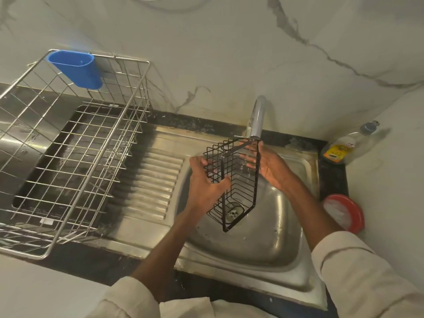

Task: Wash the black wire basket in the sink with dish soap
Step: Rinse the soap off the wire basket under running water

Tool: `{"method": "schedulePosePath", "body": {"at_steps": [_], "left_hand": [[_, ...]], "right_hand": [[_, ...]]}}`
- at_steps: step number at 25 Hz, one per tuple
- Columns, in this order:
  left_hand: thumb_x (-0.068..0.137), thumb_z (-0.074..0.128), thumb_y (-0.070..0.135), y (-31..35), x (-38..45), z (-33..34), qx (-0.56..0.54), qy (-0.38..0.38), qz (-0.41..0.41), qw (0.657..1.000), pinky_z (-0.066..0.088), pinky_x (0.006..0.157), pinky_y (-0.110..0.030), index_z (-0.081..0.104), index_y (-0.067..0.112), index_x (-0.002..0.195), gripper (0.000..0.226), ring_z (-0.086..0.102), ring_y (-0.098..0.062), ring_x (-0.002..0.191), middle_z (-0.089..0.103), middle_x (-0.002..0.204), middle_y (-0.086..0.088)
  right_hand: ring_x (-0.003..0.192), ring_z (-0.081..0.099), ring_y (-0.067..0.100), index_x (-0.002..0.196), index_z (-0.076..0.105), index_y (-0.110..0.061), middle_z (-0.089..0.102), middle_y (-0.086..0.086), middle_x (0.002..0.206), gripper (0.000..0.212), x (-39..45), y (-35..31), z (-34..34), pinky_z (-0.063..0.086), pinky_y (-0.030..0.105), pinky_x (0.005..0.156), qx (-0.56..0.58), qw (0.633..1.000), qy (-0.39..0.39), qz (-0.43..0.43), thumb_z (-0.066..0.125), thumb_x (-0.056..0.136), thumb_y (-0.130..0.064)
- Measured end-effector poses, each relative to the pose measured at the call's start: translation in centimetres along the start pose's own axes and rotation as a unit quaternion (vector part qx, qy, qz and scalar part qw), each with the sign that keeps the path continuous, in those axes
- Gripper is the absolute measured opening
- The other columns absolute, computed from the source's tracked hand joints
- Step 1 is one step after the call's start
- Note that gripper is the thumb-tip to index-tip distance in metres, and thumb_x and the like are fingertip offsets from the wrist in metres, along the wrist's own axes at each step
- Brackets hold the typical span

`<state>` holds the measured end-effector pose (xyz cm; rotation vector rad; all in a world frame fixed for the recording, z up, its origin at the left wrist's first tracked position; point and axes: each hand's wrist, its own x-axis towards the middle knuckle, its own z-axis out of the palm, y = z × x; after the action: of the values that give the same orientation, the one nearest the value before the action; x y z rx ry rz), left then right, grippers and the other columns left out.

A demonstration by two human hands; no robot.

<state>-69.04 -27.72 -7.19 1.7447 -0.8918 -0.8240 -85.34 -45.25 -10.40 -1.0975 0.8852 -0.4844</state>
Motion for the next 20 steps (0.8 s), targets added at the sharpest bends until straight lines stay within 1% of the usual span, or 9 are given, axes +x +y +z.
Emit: {"method": "schedulePosePath", "body": {"at_steps": [2, 4, 6, 8, 11, 13, 15, 17, 20], "left_hand": [[0.081, 0.082, 0.016, 0.7, 0.5, -0.2, -0.005, -0.007, -0.002, 1.000, 0.055, 0.093, -0.034, 0.033, 0.022, 0.125, 0.066, 0.060, -0.018, 0.109, 0.053, 0.119, -0.005], [0.076, 0.082, 0.024, 0.9, 1.1, -0.4, -0.003, 0.000, 0.010, 1.000, 0.056, 0.099, -0.043, 0.033, 0.029, 0.125, 0.069, 0.060, -0.025, 0.116, 0.052, 0.123, -0.008], [0.073, 0.085, 0.031, 0.7, 1.6, -0.6, 0.005, 0.012, 0.018, 1.000, 0.055, 0.101, -0.049, 0.034, 0.032, 0.125, 0.073, 0.060, -0.026, 0.118, 0.053, 0.124, -0.007], [0.073, 0.087, 0.035, 0.4, 1.6, -1.0, 0.005, 0.030, 0.017, 0.999, 0.055, 0.102, -0.049, 0.037, 0.031, 0.124, 0.073, 0.062, -0.025, 0.118, 0.056, 0.123, -0.005], [0.076, 0.089, 0.030, 0.0, 1.6, -1.4, -0.008, 0.047, 0.018, 0.999, 0.054, 0.102, -0.048, 0.038, 0.027, 0.122, 0.068, 0.061, -0.023, 0.116, 0.056, 0.119, -0.002], [0.079, 0.089, 0.023, 0.0, 1.6, -1.7, -0.017, 0.049, 0.019, 0.998, 0.054, 0.100, -0.042, 0.038, 0.023, 0.123, 0.067, 0.060, -0.020, 0.114, 0.056, 0.117, -0.003], [0.080, 0.088, 0.019, -0.1, 1.7, -1.8, -0.022, 0.053, 0.021, 0.998, 0.055, 0.098, -0.039, 0.037, 0.021, 0.123, 0.067, 0.060, -0.018, 0.112, 0.056, 0.117, -0.004], [0.079, 0.086, 0.019, -0.2, 1.9, -1.8, -0.025, 0.058, 0.029, 0.998, 0.054, 0.100, -0.043, 0.038, 0.021, 0.122, 0.065, 0.060, -0.020, 0.114, 0.056, 0.119, -0.004], [0.080, 0.084, 0.018, -0.4, 2.1, -1.7, -0.038, 0.051, 0.033, 0.997, 0.053, 0.105, -0.044, 0.039, 0.025, 0.121, 0.062, 0.060, -0.018, 0.117, 0.057, 0.121, 0.005]], "right_hand": [[0.130, 0.062, 0.028, 0.147, 0.052, -0.012, 0.065, 0.007, 0.142, 0.048, 0.0, -0.6, 0.0, 0.035, 0.057, 0.121, -0.001, 1.000, 0.021, -0.008, 0.040, 0.111, -0.042], [0.132, 0.061, 0.029, 0.148, 0.050, -0.011, 0.063, 0.008, 0.144, 0.051, 0.2, -1.3, 0.2, 0.034, 0.058, 0.121, 0.004, 0.999, 0.026, -0.019, 0.042, 0.110, -0.044], [0.134, 0.059, 0.029, 0.146, 0.050, -0.016, 0.063, 0.008, 0.144, 0.048, 0.6, -1.8, 0.9, 0.034, 0.057, 0.120, 0.016, 0.999, 0.014, -0.024, 0.041, 0.110, -0.046], [0.135, 0.058, 0.029, 0.147, 0.047, -0.018, 0.062, 0.008, 0.145, 0.049, 1.2, -2.2, 1.7, 0.032, 0.056, 0.120, 0.018, 1.000, 0.003, -0.023, 0.034, 0.111, -0.049], [0.137, 0.056, 0.034, 0.156, 0.037, -0.008, 0.060, 0.017, 0.145, 0.081, 2.1, -2.7, 2.7, 0.031, 0.060, 0.121, 0.032, 0.999, 0.007, -0.017, 0.036, 0.102, -0.070], [0.138, 0.055, 0.035, 0.155, 0.040, -0.006, 0.060, 0.019, 0.145, 0.090, 2.3, -3.3, 3.1, 0.036, 0.057, 0.118, 0.028, 0.999, 0.005, -0.024, 0.030, 0.099, -0.076], [0.138, 0.055, 0.032, 0.154, 0.042, -0.005, 0.060, 0.018, 0.146, 0.088, 2.3, -4.0, 3.6, 0.045, 0.048, 0.108, 0.030, 0.999, 0.017, -0.034, 0.025, 0.101, -0.073], [0.136, 0.058, 0.029, 0.155, 0.040, -0.004, 0.060, 0.018, 0.146, 0.084, 2.3, -4.1, 3.6, 0.049, 0.038, 0.100, 0.042, 0.998, 0.025, -0.045, 0.024, 0.103, -0.068], [0.128, 0.062, 0.022, 0.150, 0.048, -0.010, 0.060, 0.013, 0.146, 0.067, 1.7, -4.0, 3.2, 0.053, 0.032, 0.092, 0.051, 0.997, 0.034, -0.049, 0.023, 0.109, -0.057]]}}
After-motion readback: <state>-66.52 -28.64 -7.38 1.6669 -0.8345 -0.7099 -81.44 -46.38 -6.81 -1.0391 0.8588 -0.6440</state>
